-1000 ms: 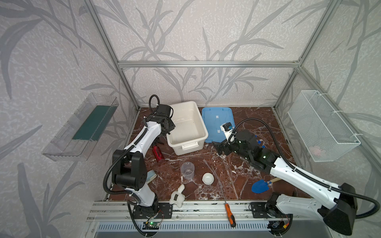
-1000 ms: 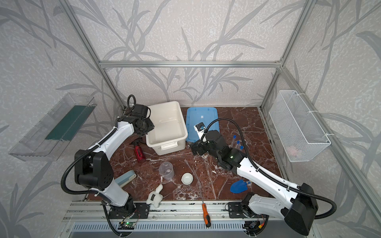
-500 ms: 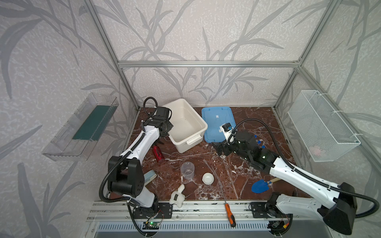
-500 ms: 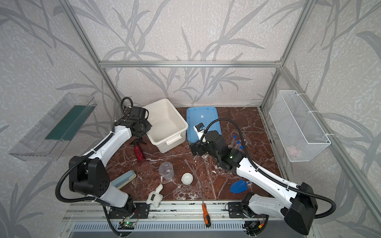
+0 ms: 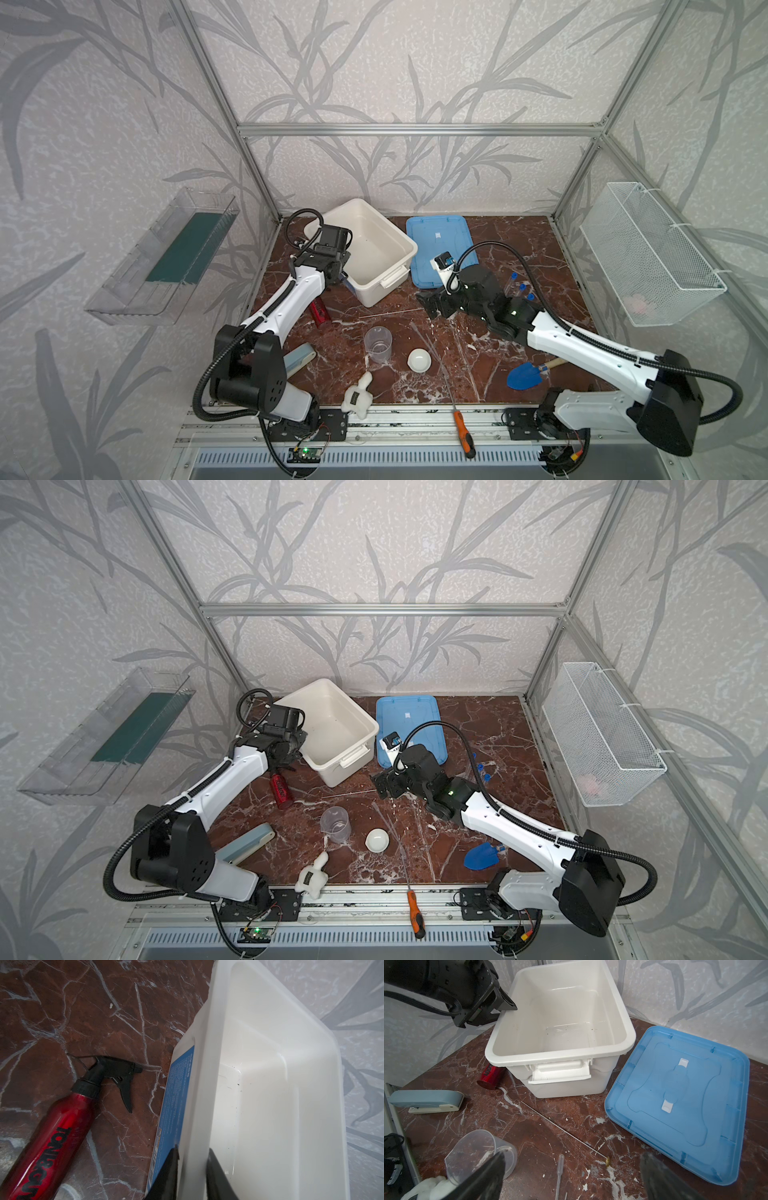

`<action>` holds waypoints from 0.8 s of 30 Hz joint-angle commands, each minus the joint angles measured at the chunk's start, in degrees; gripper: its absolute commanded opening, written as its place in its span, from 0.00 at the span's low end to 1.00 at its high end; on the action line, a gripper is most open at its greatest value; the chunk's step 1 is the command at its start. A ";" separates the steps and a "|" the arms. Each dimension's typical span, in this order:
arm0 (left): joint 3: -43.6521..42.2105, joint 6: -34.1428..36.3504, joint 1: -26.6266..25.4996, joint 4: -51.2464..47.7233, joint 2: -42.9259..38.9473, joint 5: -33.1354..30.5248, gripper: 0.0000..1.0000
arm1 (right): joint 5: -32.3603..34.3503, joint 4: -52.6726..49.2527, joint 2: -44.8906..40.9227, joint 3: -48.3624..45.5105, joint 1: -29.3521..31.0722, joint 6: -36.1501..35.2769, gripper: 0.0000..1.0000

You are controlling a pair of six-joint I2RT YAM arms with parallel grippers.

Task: Organize the chemistry lab equipment
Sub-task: 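Grip and pull the white bin nearer with the left gripper while the right hovers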

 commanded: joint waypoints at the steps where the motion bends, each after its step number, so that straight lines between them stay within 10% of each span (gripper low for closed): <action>1: -1.02 -5.14 -0.30 0.36 -3.51 -6.37 0.25 | -0.89 2.38 0.82 2.36 0.31 1.32 0.99; 14: -8.92 -9.23 -5.83 8.31 -5.86 -10.19 0.31 | 2.15 1.03 -0.65 1.83 0.30 0.74 0.99; 24: -13.70 -4.85 -9.58 8.44 -12.63 -6.32 0.75 | 2.76 1.08 -1.23 1.15 0.26 0.66 0.99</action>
